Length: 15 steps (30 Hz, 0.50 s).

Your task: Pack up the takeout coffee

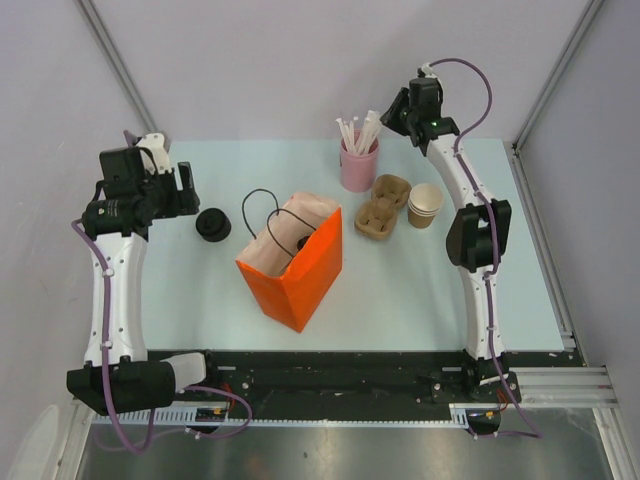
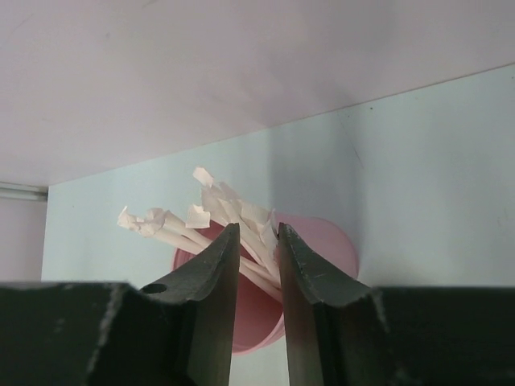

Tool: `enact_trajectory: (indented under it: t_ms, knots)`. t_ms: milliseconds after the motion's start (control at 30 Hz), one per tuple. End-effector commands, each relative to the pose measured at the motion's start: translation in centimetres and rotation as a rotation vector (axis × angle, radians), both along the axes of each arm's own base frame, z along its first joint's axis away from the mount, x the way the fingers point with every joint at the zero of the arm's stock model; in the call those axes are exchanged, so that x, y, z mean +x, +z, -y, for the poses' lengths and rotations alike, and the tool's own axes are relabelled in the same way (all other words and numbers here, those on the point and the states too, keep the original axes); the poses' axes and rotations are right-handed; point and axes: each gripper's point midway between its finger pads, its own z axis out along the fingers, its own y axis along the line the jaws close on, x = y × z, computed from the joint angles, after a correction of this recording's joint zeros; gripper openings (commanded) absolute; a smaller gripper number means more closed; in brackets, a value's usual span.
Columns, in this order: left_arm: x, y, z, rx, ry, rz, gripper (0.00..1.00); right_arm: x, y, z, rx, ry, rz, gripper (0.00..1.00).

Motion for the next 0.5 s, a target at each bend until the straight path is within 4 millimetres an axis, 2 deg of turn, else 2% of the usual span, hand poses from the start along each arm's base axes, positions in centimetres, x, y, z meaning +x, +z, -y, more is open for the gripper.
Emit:
enact_trajectory:
  t_ms: [0, 67, 233, 400, 467]
  knots:
    - [0.1, 1.7, -0.2, 0.024, -0.010, 0.046, 0.81, 1.5, 2.4, 0.9, 0.008, -0.026, 0.092, 0.31]
    - [0.3, 2.0, -0.2, 0.025, -0.014, 0.051, 0.81, 1.8, 2.4, 1.5, 0.018, -0.035, 0.094, 0.32]
    - [0.6, 2.4, -0.3, 0.024, -0.014, 0.058, 0.81, 2.0, 1.8, 0.6, 0.009, 0.002, 0.094, 0.34]
    - [0.7, 2.5, -0.3, 0.026, -0.016, 0.061, 0.81, 1.7, 1.4, -0.4, 0.003, 0.035, 0.085, 0.30]
    - [0.7, 2.6, -0.3, 0.026, -0.015, 0.063, 0.81, 1.7, 1.2, -0.2, -0.005, 0.033, 0.082, 0.28]
